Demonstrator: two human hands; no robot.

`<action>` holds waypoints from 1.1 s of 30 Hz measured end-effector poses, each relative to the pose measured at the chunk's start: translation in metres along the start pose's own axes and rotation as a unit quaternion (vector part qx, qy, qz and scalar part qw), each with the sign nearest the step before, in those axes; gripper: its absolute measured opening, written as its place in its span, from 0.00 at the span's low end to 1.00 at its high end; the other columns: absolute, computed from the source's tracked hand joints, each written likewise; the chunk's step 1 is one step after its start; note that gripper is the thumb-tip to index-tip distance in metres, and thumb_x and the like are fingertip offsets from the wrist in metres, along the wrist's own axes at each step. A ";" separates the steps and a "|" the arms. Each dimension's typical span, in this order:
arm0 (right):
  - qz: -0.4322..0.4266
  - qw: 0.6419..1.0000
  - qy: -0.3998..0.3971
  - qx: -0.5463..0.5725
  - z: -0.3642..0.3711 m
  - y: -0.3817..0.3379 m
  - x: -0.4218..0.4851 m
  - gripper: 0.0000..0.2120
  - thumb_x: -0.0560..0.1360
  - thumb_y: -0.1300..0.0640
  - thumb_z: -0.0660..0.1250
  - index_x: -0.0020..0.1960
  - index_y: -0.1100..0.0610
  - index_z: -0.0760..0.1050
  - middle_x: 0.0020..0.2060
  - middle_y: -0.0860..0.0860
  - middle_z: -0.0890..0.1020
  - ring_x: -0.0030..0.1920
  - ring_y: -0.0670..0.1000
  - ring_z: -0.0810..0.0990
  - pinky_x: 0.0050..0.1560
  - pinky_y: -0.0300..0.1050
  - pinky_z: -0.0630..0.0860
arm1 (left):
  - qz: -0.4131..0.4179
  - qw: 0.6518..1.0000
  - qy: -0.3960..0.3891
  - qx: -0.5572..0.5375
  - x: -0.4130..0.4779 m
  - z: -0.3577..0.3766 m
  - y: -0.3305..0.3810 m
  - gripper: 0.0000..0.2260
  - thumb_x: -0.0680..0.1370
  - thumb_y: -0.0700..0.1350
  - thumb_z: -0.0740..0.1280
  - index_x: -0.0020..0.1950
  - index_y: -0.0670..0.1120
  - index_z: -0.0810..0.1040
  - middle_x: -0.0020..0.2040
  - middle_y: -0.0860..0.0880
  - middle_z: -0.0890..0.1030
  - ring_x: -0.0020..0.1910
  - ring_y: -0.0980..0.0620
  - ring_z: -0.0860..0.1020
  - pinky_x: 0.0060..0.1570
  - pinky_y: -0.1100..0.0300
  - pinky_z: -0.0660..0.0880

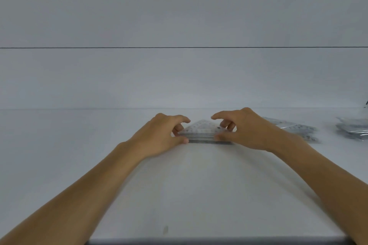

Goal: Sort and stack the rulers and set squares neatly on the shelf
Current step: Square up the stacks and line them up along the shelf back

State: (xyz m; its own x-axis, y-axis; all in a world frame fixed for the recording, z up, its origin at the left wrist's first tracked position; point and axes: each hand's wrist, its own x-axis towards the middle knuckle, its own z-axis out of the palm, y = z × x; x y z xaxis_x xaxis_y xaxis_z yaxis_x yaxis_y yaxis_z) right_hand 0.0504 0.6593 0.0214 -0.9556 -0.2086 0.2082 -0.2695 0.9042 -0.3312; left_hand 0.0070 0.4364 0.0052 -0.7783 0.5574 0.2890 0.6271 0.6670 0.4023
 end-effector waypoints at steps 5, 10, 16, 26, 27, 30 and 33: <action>0.036 0.999 -0.009 0.008 -0.005 0.003 -0.005 0.29 0.66 0.49 0.75 0.65 0.48 0.71 0.44 0.44 0.76 0.42 0.41 0.76 0.47 0.35 0.70 | -0.002 0.999 0.000 0.034 -0.005 -0.002 0.005 0.30 0.69 0.60 0.69 0.68 0.54 0.68 0.53 0.56 0.80 0.48 0.58 0.78 0.55 0.56 0.74; 0.037 0.999 -0.003 -0.020 -0.003 -0.003 -0.008 0.20 0.69 0.53 0.73 0.60 0.50 0.75 0.45 0.47 0.79 0.43 0.46 0.78 0.49 0.41 0.75 | -0.010 0.997 0.004 0.074 -0.005 -0.005 0.004 0.27 0.72 0.57 0.69 0.69 0.56 0.67 0.49 0.56 0.79 0.46 0.58 0.76 0.50 0.62 0.69; 0.041 0.998 -0.032 -0.048 -0.006 -0.007 -0.009 0.18 0.70 0.56 0.71 0.60 0.53 0.75 0.44 0.45 0.76 0.45 0.47 0.77 0.49 0.41 0.76 | 0.002 0.997 0.013 0.077 -0.005 0.000 0.002 0.22 0.76 0.46 0.66 0.69 0.54 0.67 0.53 0.52 0.79 0.49 0.54 0.76 0.53 0.60 0.71; 0.092 0.986 -0.131 -0.045 -0.018 -0.012 0.002 0.36 0.67 0.49 0.74 0.70 0.46 0.61 0.50 0.44 0.76 0.48 0.46 0.76 0.49 0.39 0.71 | 0.001 0.994 0.012 0.106 -0.003 -0.002 0.004 0.25 0.75 0.51 0.64 0.70 0.52 0.64 0.54 0.54 0.79 0.54 0.52 0.75 0.55 0.58 0.70; 0.108 0.980 -0.162 -0.047 -0.023 -0.014 0.008 0.41 0.66 0.46 0.75 0.72 0.42 0.56 0.50 0.42 0.76 0.48 0.46 0.78 0.50 0.39 0.71 | -0.003 0.995 0.008 0.102 -0.003 -0.003 0.005 0.26 0.74 0.54 0.65 0.71 0.52 0.64 0.54 0.54 0.79 0.54 0.52 0.75 0.55 0.57 0.70; 0.122 0.961 -0.235 -0.080 -0.033 -0.027 0.028 0.47 0.64 0.45 0.76 0.72 0.36 0.49 0.54 0.40 0.72 0.39 0.43 0.82 0.46 0.37 0.71 | -0.008 0.996 0.004 0.084 -0.004 -0.006 0.007 0.28 0.73 0.58 0.66 0.70 0.53 0.64 0.53 0.53 0.80 0.54 0.51 0.76 0.56 0.56 0.71; 0.116 0.953 -0.266 -0.091 -0.032 -0.041 0.046 0.45 0.66 0.50 0.76 0.73 0.40 0.53 0.47 0.40 0.71 0.25 0.36 0.78 0.42 0.34 0.76 | 0.002 0.999 0.009 0.043 -0.005 -0.005 0.006 0.23 0.75 0.55 0.65 0.69 0.52 0.66 0.51 0.53 0.80 0.52 0.51 0.76 0.55 0.54 0.72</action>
State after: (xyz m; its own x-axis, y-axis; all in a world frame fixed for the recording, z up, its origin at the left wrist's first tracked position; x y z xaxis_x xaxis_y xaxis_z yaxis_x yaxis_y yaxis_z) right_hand 0.0209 0.6240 0.0737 -0.9253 -0.1110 -0.3626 -0.0651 0.9885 -0.1365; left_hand 0.0142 0.4351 0.0105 -0.7757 0.5518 0.3062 0.6300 0.7054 0.3248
